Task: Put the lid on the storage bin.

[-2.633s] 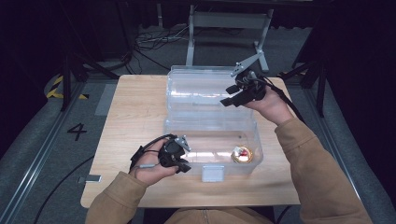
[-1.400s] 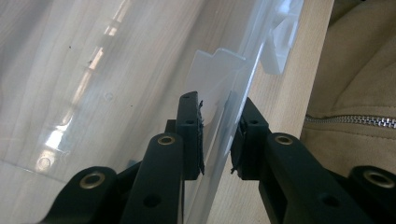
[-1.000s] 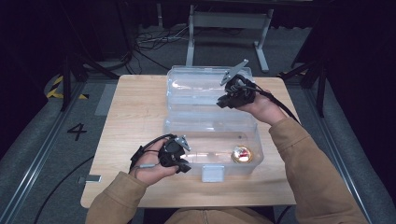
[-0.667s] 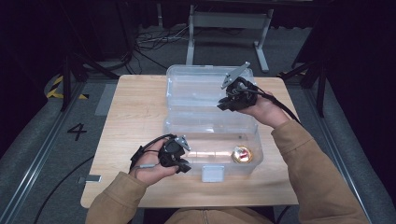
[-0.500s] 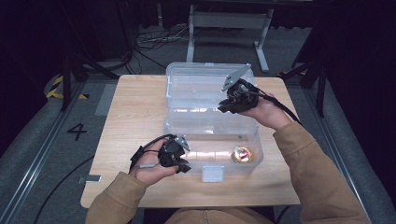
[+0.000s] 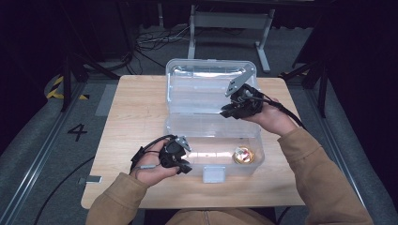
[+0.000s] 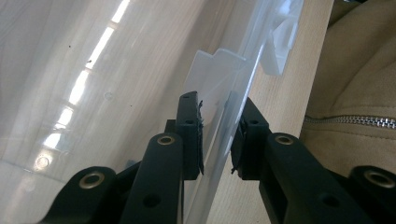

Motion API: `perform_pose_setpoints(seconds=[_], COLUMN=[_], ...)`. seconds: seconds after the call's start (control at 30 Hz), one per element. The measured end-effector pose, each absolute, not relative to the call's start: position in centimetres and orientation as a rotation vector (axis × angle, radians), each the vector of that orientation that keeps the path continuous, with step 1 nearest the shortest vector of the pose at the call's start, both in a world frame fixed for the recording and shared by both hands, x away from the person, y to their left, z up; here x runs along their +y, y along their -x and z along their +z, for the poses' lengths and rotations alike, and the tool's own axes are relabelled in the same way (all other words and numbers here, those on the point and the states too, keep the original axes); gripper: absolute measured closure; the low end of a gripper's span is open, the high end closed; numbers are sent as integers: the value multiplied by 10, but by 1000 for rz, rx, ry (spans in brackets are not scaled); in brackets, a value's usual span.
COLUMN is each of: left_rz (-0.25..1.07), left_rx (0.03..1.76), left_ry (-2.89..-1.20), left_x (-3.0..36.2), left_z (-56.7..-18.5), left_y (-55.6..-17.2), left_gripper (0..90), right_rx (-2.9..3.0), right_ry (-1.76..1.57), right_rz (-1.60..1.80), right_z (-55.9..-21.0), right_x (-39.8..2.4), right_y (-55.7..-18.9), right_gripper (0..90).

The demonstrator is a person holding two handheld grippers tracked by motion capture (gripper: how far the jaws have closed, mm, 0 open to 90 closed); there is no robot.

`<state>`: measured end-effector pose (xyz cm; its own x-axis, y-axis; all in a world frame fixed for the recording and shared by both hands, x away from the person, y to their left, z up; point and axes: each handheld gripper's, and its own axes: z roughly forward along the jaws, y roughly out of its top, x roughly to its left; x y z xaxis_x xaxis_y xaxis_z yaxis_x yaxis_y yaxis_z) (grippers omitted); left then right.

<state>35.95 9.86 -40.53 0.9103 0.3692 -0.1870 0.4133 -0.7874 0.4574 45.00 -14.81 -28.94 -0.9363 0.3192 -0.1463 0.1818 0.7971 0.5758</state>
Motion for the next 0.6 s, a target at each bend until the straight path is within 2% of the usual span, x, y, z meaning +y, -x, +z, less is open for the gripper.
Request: perform_pose_setpoints(seconds=[0.6], left_rz=[-118], left_rx=[566], left_ry=[-2568], left_x=[99], left_z=[-405], left_y=[-359], left_gripper=[756], right_rx=[2755], right_ry=[-341], right_rz=[846], right_z=[-291], right_x=[-149], right_y=[-431], right_gripper=[784])
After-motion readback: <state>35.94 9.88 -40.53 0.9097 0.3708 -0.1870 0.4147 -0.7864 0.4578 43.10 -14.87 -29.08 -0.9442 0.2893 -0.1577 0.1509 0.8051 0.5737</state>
